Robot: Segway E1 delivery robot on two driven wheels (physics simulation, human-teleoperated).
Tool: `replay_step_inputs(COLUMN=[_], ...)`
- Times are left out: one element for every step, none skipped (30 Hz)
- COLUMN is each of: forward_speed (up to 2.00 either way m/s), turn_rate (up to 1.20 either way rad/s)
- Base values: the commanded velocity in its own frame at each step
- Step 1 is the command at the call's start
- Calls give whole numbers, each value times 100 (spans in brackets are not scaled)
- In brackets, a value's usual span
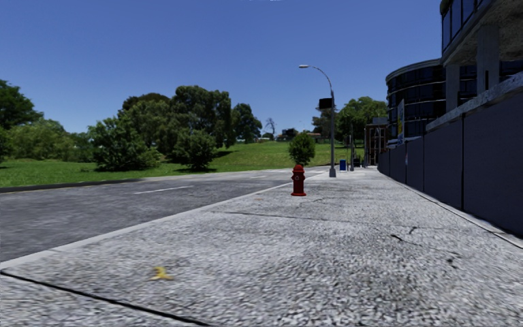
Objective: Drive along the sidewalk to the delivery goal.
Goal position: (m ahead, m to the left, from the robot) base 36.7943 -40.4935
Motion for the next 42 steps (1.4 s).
replay_step_inputs(forward_speed=[200,200,200,200,200,200,200,200,200,200,200,200,200,200,200,200,200,200,200,200,200,200,200,200,200,200,200,200,200,200,200,200,200,200,200,200,200,200,200,200,200,200], turn_rate=[-70,-70,-11,0,0,0,0,0,0,0,0,0,0,0,0,0,0,0,-34,-34,-86,-120,-120,-120,-120,-120,-120,-120,-116,0,0,0,0,0,0,0,0,0,0,0,0,0])
